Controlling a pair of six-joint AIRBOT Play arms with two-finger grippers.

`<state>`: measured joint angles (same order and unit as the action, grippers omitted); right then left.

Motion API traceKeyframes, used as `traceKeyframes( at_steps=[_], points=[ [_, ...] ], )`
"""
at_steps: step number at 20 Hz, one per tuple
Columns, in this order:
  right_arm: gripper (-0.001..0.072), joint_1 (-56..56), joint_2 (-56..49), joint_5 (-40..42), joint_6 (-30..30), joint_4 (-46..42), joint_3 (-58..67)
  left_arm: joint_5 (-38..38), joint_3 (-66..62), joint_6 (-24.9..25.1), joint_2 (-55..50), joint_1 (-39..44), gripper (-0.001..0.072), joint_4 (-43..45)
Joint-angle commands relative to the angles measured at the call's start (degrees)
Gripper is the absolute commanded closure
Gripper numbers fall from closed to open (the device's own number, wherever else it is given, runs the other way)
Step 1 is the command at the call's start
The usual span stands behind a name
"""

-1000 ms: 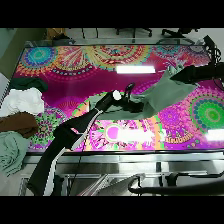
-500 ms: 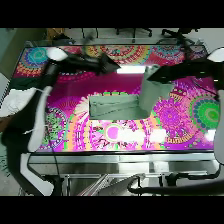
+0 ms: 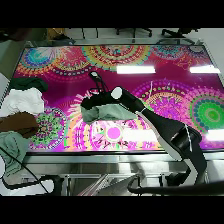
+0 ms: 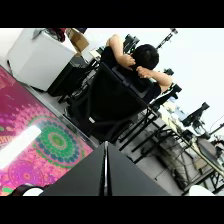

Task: Fold the shirts.

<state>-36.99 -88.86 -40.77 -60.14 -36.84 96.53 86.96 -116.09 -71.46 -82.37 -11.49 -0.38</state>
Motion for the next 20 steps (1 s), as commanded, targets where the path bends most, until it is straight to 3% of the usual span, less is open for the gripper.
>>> traceKeyframes(
  at_steps=[1,4,5,6,8,10,13,20],
  points=[
    [0.025,3.1,3.8,-2.1,1.3,-0.1,0.1,4.5,0.0,0.5,1.9,-2.4,0.069,-0.8],
    [0.0242,13.9,10.6,-10.4,-2.9,-4.1,0.1,4.2,0.0,0.5,1.9,-1.4,0.069,-0.8],
    [0.0123,18.3,12.1,-14.1,-7.7,-8.2,0.1,4.1,0.0,0.5,1.9,-1.0,0.0691,-0.8],
    [0.0057,22.8,12.9,-18.9,-12.4,-12.2,0.1,4.1,0.0,0.5,1.9,-0.4,0.069,-0.8],
    [0.0057,29.7,12.4,-29.0,-15.8,-16.9,-0.8,3.8,0.0,0.5,1.9,0.9,0.069,-0.8],
    [0.0057,33.3,10.9,-33.4,-15.7,-17.2,-4.2,3.4,0.0,0.5,1.9,2.0,0.069,-0.8],
    [0.0057,33.8,6.7,-33.1,-13.5,-16.5,-9.4,2.8,0.0,0.5,1.9,2.3,0.069,-0.8],
    [0.0057,31.6,-3.6,-31.1,-5.8,-2.9,-9.9,2.7,0.0,0.5,1.9,2.3,0.069,-0.7]
  ],
)
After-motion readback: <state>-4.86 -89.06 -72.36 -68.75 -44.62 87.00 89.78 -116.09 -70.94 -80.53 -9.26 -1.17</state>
